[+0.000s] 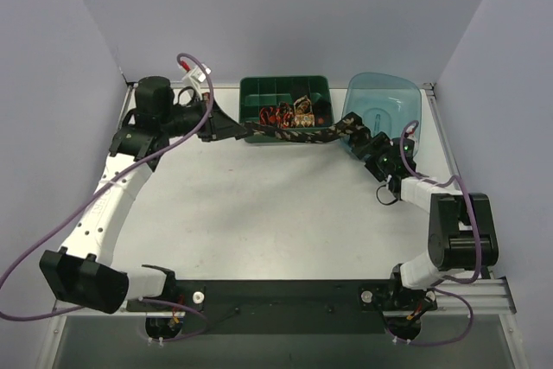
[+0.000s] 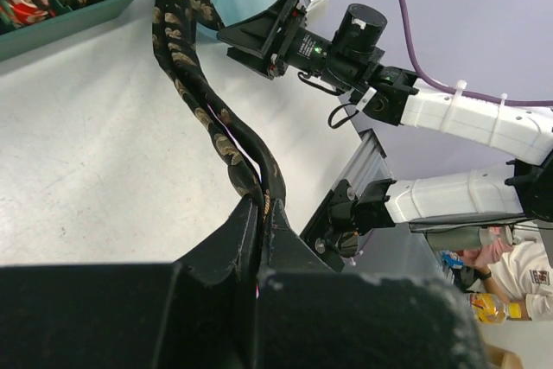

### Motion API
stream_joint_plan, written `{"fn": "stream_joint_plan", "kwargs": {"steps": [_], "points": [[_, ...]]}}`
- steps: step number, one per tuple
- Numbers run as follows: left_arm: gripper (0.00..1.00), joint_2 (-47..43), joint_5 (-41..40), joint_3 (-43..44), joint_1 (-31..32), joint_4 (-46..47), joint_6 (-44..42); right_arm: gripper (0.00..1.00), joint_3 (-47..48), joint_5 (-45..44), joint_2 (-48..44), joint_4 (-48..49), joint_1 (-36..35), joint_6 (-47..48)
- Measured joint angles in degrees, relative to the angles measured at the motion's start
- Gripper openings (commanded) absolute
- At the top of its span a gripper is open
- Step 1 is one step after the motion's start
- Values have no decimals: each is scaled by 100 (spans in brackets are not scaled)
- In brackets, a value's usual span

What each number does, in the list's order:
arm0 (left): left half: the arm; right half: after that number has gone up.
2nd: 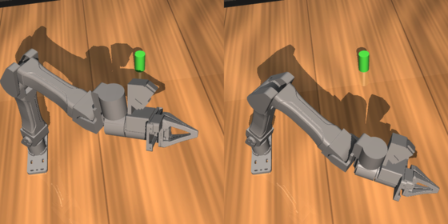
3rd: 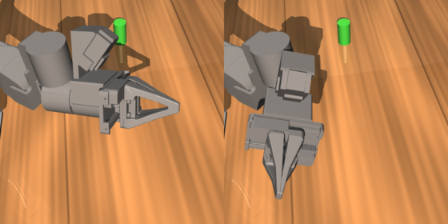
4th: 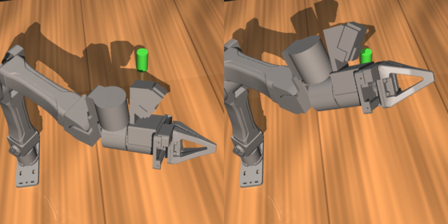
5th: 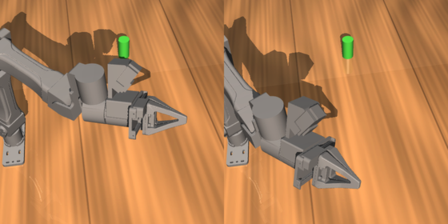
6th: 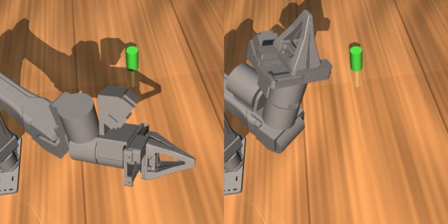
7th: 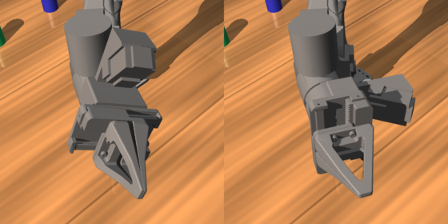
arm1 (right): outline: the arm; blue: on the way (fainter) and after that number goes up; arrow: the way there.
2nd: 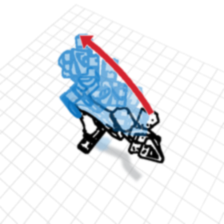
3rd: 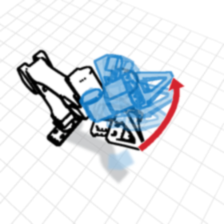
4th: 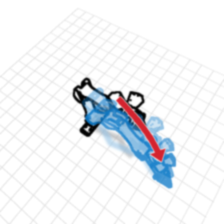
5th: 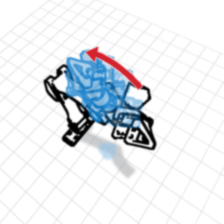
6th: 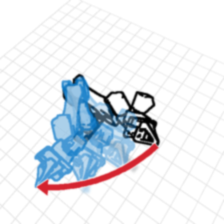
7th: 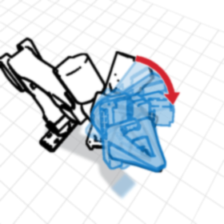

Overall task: Roll the ties
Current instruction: Move the tie to the center of the board.

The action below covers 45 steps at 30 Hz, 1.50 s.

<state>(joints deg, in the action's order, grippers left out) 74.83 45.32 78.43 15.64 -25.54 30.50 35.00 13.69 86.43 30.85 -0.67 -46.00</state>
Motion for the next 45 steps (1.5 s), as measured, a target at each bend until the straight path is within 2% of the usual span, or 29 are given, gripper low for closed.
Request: {"fn": "stream_joint_plan", "kwargs": {"steps": [8,18,27,32,45], "points": [[0,-529,186,-166,-470,-586,-310,63,170,284,459,474,271,-402],[0,-949,72,-361,-1482,-1871,-1047,63,546,553,992,710,577,-691],[0,-1014,-1147,-826,-2218,-2924,-1648,64,737,636,1134,732,745,-737],[0,-1196,-1864,-894,-2605,-3191,-1744,64,868,649,1338,713,778,-780],[0,-1622,-3383,-1003,-2857,-3488,-1707,63,1215,671,1574,376,852,-824]]}}
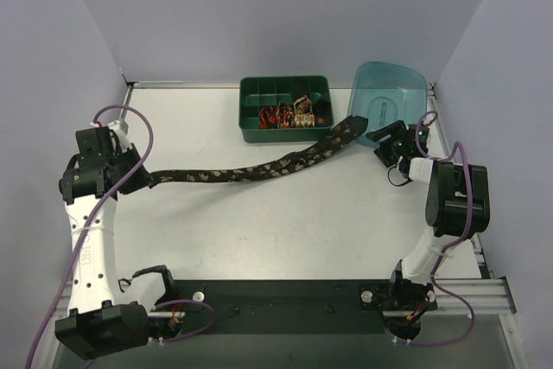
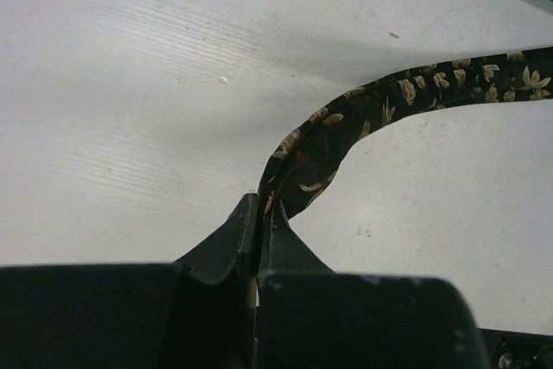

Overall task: Roll the ties
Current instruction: Move the tie to the center of the board.

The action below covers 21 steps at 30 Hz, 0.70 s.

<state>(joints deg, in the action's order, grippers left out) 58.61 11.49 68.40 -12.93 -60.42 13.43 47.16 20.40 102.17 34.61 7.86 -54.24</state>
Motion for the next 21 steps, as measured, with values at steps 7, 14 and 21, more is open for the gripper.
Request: {"fn": "stream_joint_plan", "kwargs": {"steps": [7,14,21], "points": [[0,-11,-817,-138,-4,-114,98,64,129,-17,79,-184,76,9],[0,-72,-1185,-415,-48,-107,142,64,140,-166,-44,-426,-13,192],[0,-52,-1239,-623,-378,-68,157,21,208,-804,-828,-1025,-1137,1102]]}}
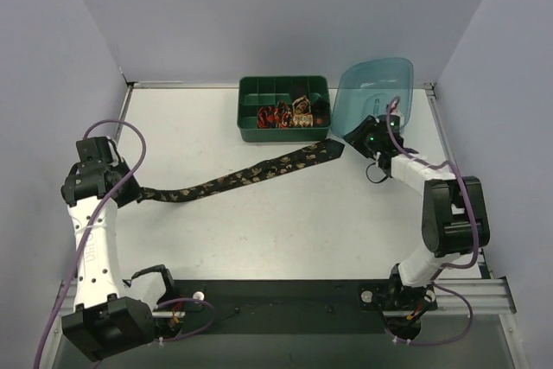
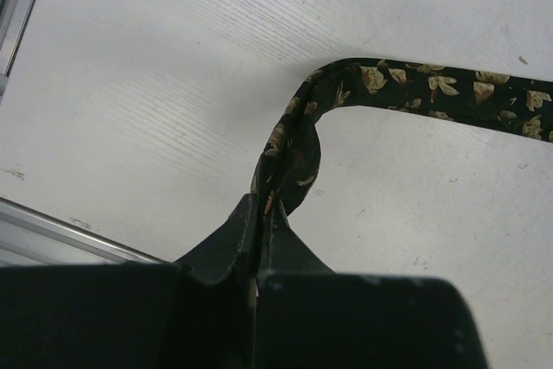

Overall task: Roll the ties
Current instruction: Move the tie to the center of the board.

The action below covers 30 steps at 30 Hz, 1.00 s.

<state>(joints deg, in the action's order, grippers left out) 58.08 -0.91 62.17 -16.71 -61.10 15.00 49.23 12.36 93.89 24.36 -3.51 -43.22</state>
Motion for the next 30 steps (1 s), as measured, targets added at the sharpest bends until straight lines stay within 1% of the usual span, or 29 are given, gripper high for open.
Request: {"fn": "stream_joint_plan", "kwargs": {"steps": [2,4,6,9,14,18,21,26,28,30], "points": [[0,-2,4,-7,-55,17,2,7,208,-90,-35,-214,-404,348],[0,-15,13,-7,-76,48,4,2,601,-164,96,-503,-789,605],[0,-33,31,-7,-94,70,4,1,1032,-238,326,-758,-975,807],[0,-50,79,-7,-107,94,2,1,1440,-472,673,-1051,-966,990],[0,-63,166,-7,-109,101,2,1,1440,-487,970,-1386,-634,1029],[0,-70,225,-7,-109,138,2,1,1226,-452,973,-1399,-407,1054],[0,-83,258,-7,-114,142,2,1,1095,-413,951,-1421,-382,1126],[0,-94,286,-7,-114,157,2,1,1141,-278,940,-1460,-621,1392],[0,-96,295,-9,-114,168,2,0,1292,-284,964,-1576,-811,1497],[0,-103,310,-13,-114,175,2,1,1639,-304,1102,-1746,-970,1565]]}}
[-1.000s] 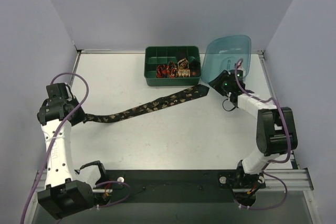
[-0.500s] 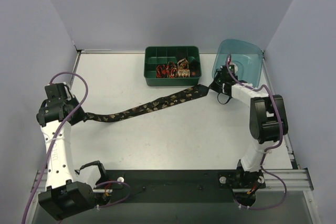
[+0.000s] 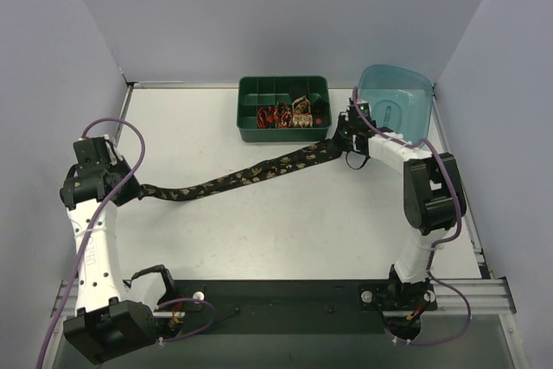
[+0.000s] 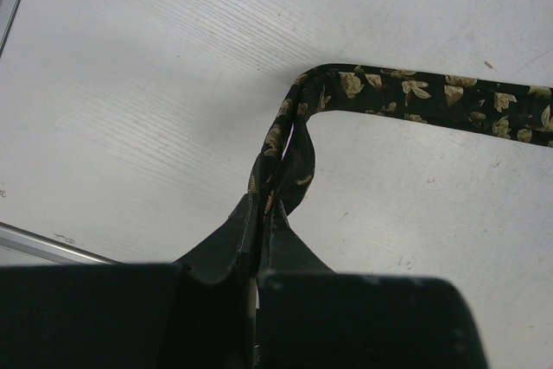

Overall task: Roll the ties
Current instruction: Move the tie to the center of the board.

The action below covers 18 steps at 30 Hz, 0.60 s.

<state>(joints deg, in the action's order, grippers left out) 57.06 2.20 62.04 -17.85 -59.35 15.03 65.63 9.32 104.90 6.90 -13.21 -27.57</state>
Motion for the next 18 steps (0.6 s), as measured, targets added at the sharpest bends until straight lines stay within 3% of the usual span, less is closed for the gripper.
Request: {"fn": "stream_joint_plan", "kwargs": {"steps": [8,18], "points": [[0,-42,133,-31,0,13,4,0,1556,-291,1226,-879,-262,118],[0,-76,511,-223,-11,389,127,0,1749,-1021,1386,-1956,-461,262]]}}
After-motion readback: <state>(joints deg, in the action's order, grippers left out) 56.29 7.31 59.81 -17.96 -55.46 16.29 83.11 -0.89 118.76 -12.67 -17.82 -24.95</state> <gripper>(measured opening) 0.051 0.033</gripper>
